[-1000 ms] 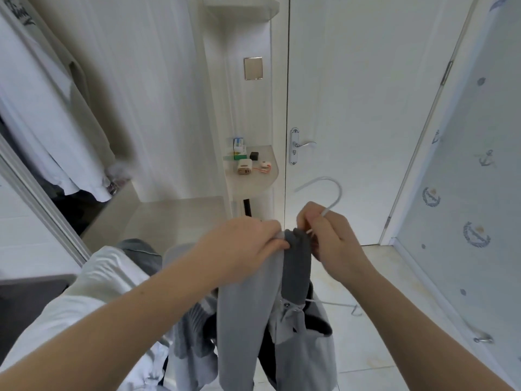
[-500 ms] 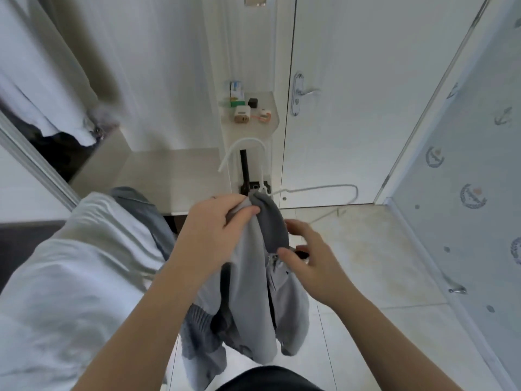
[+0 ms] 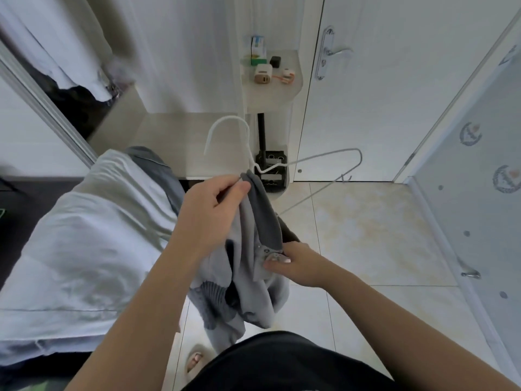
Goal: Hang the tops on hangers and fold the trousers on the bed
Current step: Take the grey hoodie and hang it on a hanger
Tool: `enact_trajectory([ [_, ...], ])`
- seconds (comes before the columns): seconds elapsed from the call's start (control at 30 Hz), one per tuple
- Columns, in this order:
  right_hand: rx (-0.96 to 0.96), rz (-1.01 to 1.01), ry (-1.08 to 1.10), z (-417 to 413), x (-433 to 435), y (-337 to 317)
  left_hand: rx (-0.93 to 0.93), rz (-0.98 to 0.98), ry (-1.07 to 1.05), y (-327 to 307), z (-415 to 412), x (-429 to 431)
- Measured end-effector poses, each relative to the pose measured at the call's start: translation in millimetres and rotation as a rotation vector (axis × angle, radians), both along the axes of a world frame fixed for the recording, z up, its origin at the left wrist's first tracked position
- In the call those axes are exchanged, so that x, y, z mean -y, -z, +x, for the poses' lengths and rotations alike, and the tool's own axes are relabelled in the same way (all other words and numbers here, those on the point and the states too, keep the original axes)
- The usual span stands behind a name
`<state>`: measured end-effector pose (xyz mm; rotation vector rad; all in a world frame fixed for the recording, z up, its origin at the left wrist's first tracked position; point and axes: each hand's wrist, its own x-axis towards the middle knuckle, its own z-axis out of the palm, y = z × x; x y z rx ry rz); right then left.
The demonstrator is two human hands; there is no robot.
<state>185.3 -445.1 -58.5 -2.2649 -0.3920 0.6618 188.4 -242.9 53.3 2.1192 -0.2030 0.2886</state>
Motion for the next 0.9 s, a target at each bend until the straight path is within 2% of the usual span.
enact_trajectory([
  [0.23,0.464,-0.395,-0.075,26,46,22,-0.077,0.021,-0.049,15,-11,-34],
  [0.37,0.547,-0.474,-0.011,38,74,16,-0.126,0.080,-0.063,17,-19,-50],
  [0.47,0.568,-0.422,0.039,45,88,8,-0.156,0.126,-0.052,20,-23,-55],
  [0.57,0.516,-0.266,0.095,48,94,-6,-0.187,0.182,-0.023,25,-24,-60],
  [0.73,0.511,-0.040,0.169,42,85,-48,-0.231,0.387,0.068,34,-15,-56],
  [0.9,0.569,0.133,0.017,25,41,-114,-0.251,0.536,0.092,41,-6,-16],
])
